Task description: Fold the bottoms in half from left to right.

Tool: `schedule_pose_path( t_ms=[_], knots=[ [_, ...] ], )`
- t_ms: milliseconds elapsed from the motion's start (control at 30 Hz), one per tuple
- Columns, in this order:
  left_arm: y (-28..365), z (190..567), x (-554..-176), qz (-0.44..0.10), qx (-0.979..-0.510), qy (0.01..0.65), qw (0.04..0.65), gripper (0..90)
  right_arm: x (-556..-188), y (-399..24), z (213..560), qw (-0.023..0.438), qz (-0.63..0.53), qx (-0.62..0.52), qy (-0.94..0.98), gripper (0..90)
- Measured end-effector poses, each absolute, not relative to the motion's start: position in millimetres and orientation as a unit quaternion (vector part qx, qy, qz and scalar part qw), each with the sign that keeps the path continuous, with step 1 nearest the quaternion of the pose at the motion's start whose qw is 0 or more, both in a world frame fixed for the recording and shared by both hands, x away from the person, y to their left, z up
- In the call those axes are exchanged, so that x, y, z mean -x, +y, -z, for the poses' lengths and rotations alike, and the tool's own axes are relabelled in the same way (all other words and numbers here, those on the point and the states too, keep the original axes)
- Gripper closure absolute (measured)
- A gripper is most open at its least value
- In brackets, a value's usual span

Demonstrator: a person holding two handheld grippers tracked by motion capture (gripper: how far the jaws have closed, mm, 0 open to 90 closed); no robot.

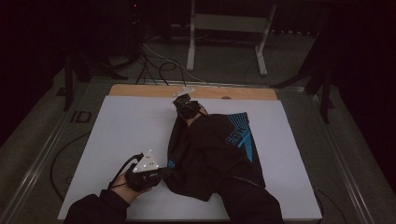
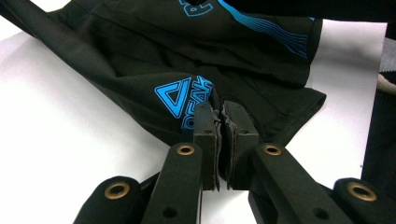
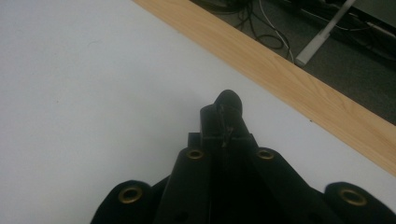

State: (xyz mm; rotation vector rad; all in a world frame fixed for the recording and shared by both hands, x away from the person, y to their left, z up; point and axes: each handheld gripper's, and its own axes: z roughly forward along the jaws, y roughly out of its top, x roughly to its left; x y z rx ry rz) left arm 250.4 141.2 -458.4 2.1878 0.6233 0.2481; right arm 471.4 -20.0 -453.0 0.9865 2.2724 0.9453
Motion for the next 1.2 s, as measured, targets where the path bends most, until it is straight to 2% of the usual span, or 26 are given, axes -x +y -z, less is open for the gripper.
schedule_pose_path(
  t_ms=[1200],
  knots=[
    [102.8, 434.3, -259.0, -0.100, -0.874, 0.205, 0.429, 85.5, -467.0, -76.7, 431.5, 0.262, -0.359, -0.379, 0.812, 90.0]
  ],
)
